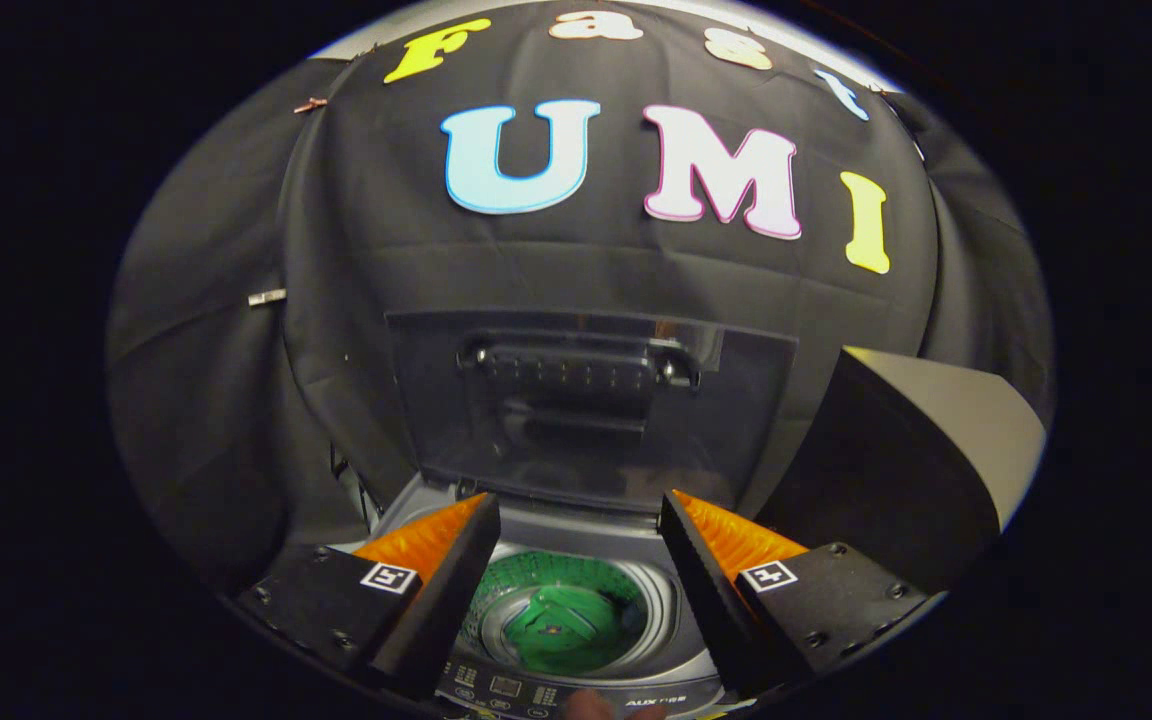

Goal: Put the clothes into the washing machine and then close the washing machine lid.

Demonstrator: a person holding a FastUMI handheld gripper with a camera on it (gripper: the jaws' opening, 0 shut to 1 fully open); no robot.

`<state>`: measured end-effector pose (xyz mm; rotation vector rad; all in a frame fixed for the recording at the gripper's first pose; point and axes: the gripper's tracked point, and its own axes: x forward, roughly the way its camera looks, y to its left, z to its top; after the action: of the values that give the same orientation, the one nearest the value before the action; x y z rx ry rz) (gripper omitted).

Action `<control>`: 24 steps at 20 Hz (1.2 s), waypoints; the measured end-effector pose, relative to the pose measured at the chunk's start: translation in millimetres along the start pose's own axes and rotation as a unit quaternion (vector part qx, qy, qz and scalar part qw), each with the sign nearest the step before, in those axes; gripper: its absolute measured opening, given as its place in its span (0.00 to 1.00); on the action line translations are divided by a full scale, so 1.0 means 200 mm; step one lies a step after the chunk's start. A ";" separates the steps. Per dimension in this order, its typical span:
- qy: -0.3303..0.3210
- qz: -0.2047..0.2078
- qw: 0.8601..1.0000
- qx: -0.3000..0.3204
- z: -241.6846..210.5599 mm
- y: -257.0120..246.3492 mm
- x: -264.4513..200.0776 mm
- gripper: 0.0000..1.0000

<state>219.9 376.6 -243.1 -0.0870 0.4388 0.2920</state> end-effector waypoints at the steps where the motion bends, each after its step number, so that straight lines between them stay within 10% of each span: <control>1: -0.023 0.001 1.000 -0.006 0.06 0.01 0.00 1.00; 11: -0.172 0.035 0.984 -0.008 0.74 0.13 0.14 0.99; 24: -0.058 0.000 0.998 0.027 0.62 0.03 0.74 1.00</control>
<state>396.3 438.7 -194.8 -0.0180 0.3305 0.2833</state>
